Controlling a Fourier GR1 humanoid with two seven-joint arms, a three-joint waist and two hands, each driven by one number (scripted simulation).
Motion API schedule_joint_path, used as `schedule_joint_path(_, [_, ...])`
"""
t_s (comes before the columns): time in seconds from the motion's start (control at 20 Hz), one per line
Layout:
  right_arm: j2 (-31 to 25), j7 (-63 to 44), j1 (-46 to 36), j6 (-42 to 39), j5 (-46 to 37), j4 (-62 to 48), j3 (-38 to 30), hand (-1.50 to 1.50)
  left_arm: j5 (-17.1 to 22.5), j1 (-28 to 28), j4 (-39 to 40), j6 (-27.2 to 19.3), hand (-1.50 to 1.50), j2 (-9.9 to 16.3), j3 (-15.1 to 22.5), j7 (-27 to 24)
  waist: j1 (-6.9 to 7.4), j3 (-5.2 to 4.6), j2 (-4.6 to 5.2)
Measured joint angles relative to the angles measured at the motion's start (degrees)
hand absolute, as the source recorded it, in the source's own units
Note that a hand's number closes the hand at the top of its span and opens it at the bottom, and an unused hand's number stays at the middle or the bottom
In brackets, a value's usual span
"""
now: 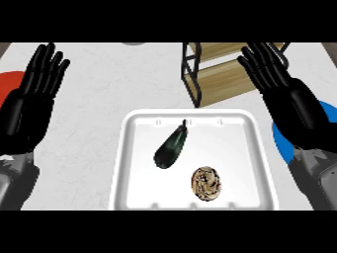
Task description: Pick the cupcake from the tray and place it in the tiered shelf
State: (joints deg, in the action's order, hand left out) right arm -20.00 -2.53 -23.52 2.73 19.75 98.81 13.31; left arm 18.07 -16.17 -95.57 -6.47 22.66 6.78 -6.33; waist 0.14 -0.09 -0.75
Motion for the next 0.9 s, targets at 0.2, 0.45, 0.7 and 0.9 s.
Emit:
schedule_joint_path(0.2, [1.58,-1.71,-0.65,-4.16,0.46,0.32,5.05,1.50,-1.01,1.85,1.63,-2.12,0.00,0.56,-1.72,2.44,0.77,0.07,0.55])
schedule_joint_path(0.45, [4.34,-4.05,0.32,-4.85,-1.25,-4.17,10.71,-1.50,-3.56,5.64,4.80,-7.41,0.00,-0.57,-1.55,7.06,1.31,0.08,0.91])
schedule_joint_path(0.7, [4.69,-1.51,1.20,-14.75,7.17,-7.89,8.10,-1.50,-5.32,9.13,2.96,-10.38,0.00,-1.73,-0.86,10.48,0.85,0.13,0.88])
schedule_joint_path(0.9, [-0.48,-3.08,-1.25,-24.29,10.51,-6.16,6.73,-1.50,-6.14,10.32,1.57,-11.27,0.00,-1.82,-0.89,12.33,0.48,0.12,0.74])
